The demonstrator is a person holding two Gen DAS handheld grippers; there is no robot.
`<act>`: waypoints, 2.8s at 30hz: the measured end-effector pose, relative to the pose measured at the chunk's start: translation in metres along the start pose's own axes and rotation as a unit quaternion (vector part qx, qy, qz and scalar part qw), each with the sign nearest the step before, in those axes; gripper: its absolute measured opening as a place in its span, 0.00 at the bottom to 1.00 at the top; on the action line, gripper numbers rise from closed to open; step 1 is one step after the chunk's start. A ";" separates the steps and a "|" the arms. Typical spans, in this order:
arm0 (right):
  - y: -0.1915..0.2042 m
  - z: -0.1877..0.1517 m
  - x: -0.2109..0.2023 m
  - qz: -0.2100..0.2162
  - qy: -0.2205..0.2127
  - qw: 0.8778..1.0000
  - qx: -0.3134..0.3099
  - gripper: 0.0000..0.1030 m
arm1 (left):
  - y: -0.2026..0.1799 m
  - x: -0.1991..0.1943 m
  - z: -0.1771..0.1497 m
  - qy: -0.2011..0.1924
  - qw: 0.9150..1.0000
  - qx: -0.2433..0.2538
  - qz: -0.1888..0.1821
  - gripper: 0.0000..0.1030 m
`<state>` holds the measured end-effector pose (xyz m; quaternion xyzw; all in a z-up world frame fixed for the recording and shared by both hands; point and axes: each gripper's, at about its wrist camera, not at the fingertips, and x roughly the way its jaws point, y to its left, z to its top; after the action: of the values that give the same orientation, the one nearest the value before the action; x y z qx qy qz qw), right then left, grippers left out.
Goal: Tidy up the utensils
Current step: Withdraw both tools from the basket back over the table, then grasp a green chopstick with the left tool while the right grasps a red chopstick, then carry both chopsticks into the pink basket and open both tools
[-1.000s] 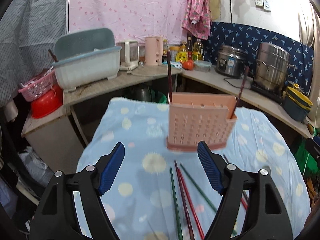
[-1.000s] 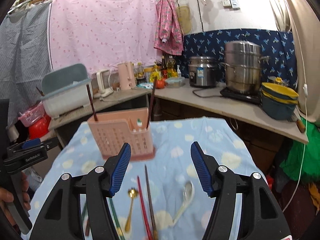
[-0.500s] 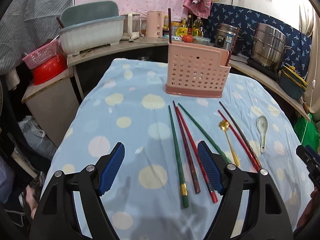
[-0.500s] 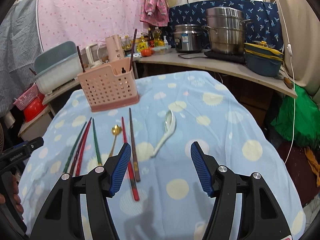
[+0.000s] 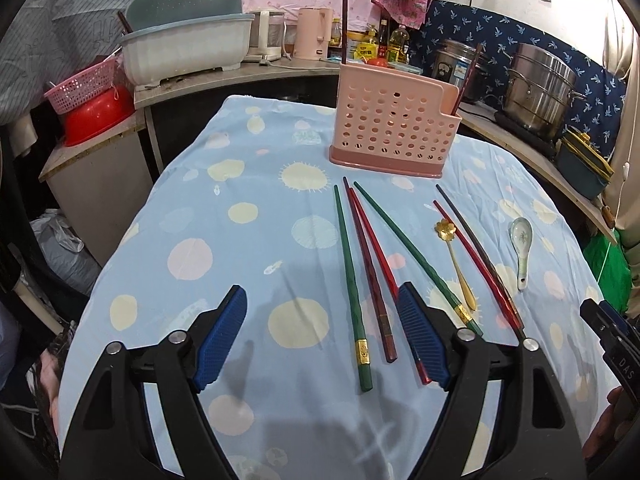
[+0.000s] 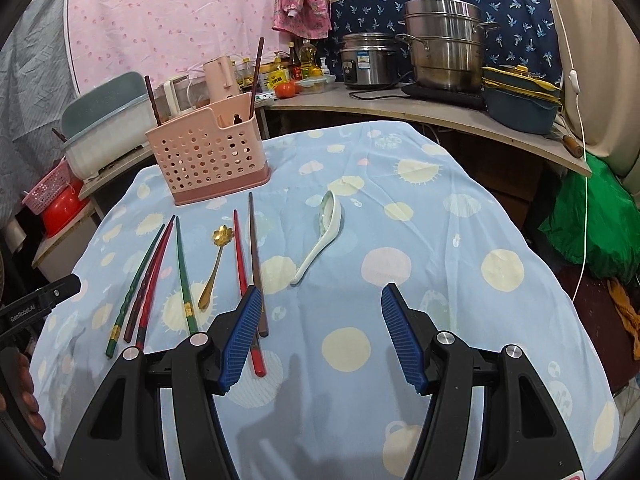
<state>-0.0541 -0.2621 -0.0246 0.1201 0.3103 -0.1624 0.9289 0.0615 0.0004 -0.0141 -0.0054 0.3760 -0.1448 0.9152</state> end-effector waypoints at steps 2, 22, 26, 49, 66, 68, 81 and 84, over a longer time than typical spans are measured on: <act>0.001 -0.002 0.002 0.000 0.004 1.000 -0.001 0.59 | -0.002 0.002 -0.002 0.003 1.000 0.003 -0.003 0.75; 0.021 -0.028 0.024 0.022 0.054 0.998 -0.022 0.58 | -0.013 0.016 -0.038 0.034 0.999 0.025 -0.013 0.67; 0.021 -0.031 0.027 0.025 0.060 0.998 -0.020 0.58 | -0.016 0.021 -0.041 0.035 0.999 0.035 -0.006 0.60; 0.040 -0.034 0.049 0.032 0.089 0.994 -0.050 0.27 | -0.014 0.043 -0.039 0.052 0.998 0.034 -0.007 0.24; 0.051 -0.032 0.020 0.057 0.065 0.994 -0.072 0.07 | -0.005 0.007 -0.037 0.034 0.999 0.021 -0.030 0.07; 0.051 -0.028 0.010 0.063 0.054 0.994 -0.070 0.07 | -0.003 -0.003 -0.034 0.026 0.999 0.018 -0.032 0.07; 0.055 0.019 -0.044 0.101 -0.012 0.993 -0.052 0.07 | 0.000 -0.067 0.005 -0.038 0.998 0.010 -0.044 0.07; 0.055 0.036 -0.053 0.105 -0.028 0.993 -0.051 0.07 | -0.003 -0.076 0.020 -0.054 0.997 0.016 -0.045 0.07</act>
<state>-0.0537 -0.2109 0.0425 0.1001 0.2781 -0.0510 0.9540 0.0227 0.0160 0.0528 -0.0155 0.3234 -0.1917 0.9265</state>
